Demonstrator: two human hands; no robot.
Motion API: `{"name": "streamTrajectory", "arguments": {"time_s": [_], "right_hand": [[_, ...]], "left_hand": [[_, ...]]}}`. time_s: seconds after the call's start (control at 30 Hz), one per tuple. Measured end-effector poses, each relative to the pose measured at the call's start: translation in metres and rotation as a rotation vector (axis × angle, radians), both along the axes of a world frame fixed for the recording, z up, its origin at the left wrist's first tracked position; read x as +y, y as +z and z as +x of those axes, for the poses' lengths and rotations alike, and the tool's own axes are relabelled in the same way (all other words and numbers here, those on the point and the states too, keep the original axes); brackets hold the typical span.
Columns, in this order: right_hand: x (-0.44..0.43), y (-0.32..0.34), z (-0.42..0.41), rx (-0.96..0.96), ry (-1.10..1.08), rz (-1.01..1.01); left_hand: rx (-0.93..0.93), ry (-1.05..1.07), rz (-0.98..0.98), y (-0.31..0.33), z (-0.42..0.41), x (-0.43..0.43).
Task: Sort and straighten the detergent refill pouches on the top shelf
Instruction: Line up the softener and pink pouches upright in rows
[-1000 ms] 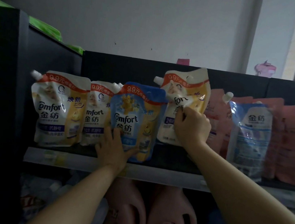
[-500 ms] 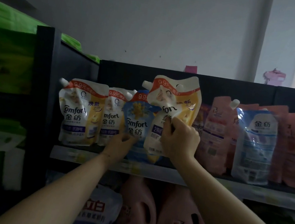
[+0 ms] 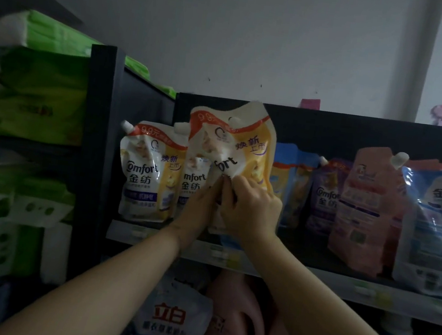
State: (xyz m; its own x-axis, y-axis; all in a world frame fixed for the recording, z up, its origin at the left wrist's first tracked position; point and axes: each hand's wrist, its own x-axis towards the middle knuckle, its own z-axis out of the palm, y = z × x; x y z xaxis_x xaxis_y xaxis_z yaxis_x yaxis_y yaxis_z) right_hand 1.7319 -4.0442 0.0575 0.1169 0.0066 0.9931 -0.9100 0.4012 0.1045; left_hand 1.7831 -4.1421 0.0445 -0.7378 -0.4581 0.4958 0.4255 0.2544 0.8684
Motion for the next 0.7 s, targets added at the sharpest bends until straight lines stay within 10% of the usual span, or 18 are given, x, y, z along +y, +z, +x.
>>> {"name": "streamTrajectory", "arguments": {"time_s": [0.43,0.7], "right_hand": [[-0.09,-0.014,0.003,0.074,0.157,0.249],[-0.105,-0.024,-0.029,0.064,-0.228,0.616]], "left_hand": [[0.28,0.23,0.521,-0.006,0.006,-0.083],[0.335,0.223,0.47,-0.013,-0.014,-0.121]]}}
